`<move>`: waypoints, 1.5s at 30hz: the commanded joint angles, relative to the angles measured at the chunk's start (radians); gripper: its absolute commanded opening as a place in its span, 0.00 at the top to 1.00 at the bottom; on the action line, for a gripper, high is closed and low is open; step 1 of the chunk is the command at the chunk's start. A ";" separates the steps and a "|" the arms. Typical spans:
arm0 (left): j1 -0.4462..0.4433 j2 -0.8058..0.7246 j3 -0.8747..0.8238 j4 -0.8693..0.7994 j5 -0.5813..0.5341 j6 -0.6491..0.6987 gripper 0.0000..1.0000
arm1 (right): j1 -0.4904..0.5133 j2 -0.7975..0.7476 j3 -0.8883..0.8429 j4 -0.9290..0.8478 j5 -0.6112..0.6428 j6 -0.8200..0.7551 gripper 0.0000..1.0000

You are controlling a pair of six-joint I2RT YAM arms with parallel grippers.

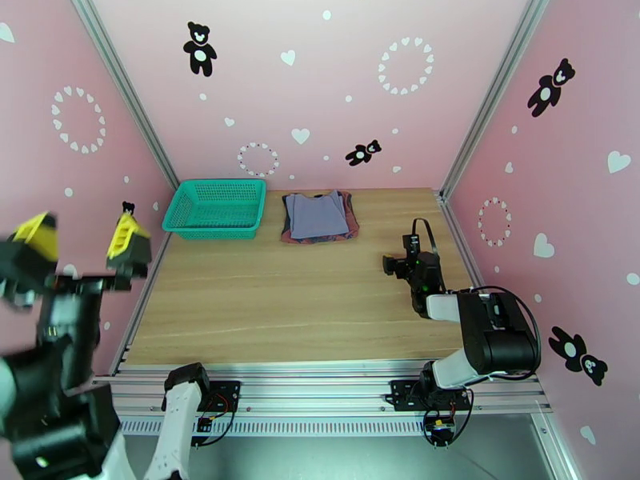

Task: Fold and stack the mixed laundry pile

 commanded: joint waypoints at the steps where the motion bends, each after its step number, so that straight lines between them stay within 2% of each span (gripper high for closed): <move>1: -0.001 0.165 -0.445 0.089 -0.044 -0.140 0.02 | 0.005 -0.004 0.010 -0.006 0.007 -0.009 0.01; 3: 0.010 0.185 -0.672 0.271 -0.002 -0.303 0.02 | 0.004 -0.004 0.009 -0.007 0.008 -0.008 0.01; 4: 0.008 0.189 -0.721 0.345 -0.013 -0.385 0.02 | 0.004 -0.004 0.009 -0.006 0.007 -0.009 0.01; 5: -0.010 0.189 -0.750 0.411 -0.059 -0.363 0.02 | 0.004 -0.004 0.009 -0.006 0.006 -0.008 0.01; 7: -0.080 0.191 -0.757 0.371 -0.250 -0.297 0.02 | 0.004 -0.004 0.009 -0.006 0.006 -0.009 0.01; 10: -0.147 0.228 -0.782 0.375 -0.333 -0.144 0.02 | 0.004 -0.004 0.009 -0.006 0.007 -0.009 0.01; 11: -0.156 0.249 -0.817 0.418 -0.330 -0.115 0.02 | 0.005 -0.004 0.009 -0.006 0.007 -0.008 0.01; 13: -0.159 0.294 -0.902 0.541 -0.331 -0.143 0.02 | 0.005 -0.004 0.009 -0.006 0.007 -0.008 0.01; 15: -0.161 0.366 -0.990 0.720 -0.318 -0.187 0.02 | 0.004 -0.004 0.009 -0.006 0.007 -0.008 0.01; 17: -0.166 0.474 -1.062 0.929 -0.273 -0.164 0.02 | 0.004 -0.004 0.009 -0.006 0.007 -0.008 0.01; 20: -0.168 0.681 -1.064 1.083 -0.212 -0.115 0.02 | 0.003 -0.003 0.009 -0.006 0.006 -0.009 0.01; 22: -0.171 0.777 -1.070 1.245 -0.161 -0.114 0.02 | 0.004 -0.003 0.009 -0.006 0.006 -0.007 0.01; 28: -0.212 1.149 -1.050 1.630 -0.183 -0.101 0.02 | 0.004 -0.004 0.009 -0.005 0.006 -0.008 0.01; 32: -0.246 1.082 -0.976 1.382 -0.249 -0.084 0.02 | 0.002 -0.003 0.009 -0.004 0.006 -0.008 0.01; 35: -0.321 1.083 -0.869 1.186 -0.348 -0.020 0.02 | 0.003 -0.003 0.009 -0.006 0.007 -0.008 0.01; 37: -0.334 1.091 -0.885 1.235 -0.408 -0.020 0.02 | 0.003 -0.005 0.009 -0.005 0.006 -0.007 0.01; 45: -0.344 1.087 -0.885 1.231 -0.397 -0.009 0.02 | 0.003 -0.004 0.009 -0.004 0.006 -0.008 0.01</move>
